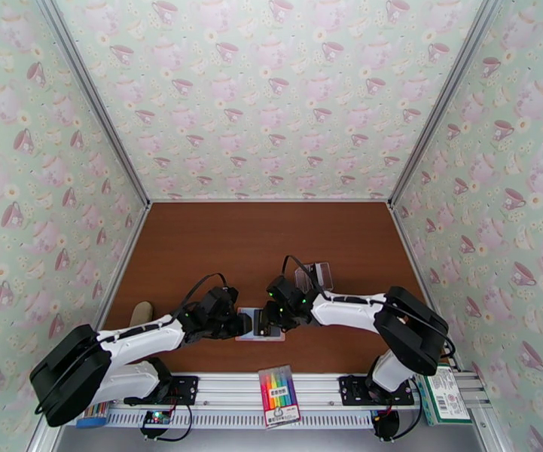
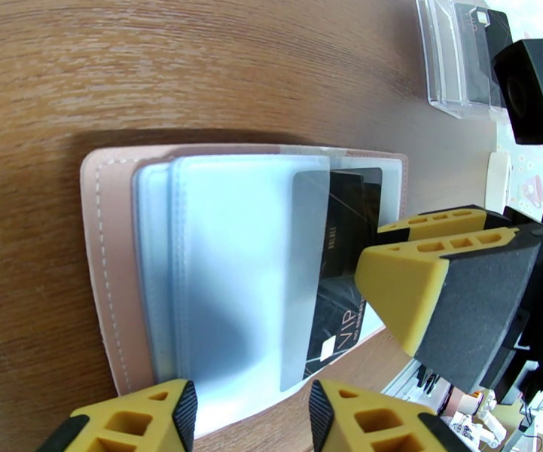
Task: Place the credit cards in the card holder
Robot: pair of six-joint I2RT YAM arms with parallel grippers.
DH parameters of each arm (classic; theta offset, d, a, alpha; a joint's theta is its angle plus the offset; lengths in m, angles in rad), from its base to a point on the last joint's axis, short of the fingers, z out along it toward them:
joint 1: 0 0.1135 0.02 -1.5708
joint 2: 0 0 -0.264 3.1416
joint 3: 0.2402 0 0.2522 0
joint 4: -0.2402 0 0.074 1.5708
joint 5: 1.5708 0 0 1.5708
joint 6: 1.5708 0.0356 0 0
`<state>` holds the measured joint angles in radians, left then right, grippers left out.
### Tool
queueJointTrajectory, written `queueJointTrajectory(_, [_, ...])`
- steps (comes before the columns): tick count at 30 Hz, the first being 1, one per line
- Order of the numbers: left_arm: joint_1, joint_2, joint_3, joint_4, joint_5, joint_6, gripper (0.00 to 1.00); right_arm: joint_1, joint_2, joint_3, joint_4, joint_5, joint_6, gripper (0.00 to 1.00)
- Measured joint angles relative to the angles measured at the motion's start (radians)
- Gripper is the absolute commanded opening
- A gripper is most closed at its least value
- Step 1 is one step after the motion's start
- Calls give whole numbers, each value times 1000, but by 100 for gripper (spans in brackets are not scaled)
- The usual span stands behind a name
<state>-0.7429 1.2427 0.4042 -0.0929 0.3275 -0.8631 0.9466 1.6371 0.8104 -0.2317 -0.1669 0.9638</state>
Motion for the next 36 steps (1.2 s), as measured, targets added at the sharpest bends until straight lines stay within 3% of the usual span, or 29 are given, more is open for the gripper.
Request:
queueJointTrajectory(28, [-3,-9,0,-3,0,0,48,29,33,24,39,-19,27,28])
queueJointTrajectory(36, [-3,-77,3,-68,-8,19,52,29,40,24,40,-19,27,28])
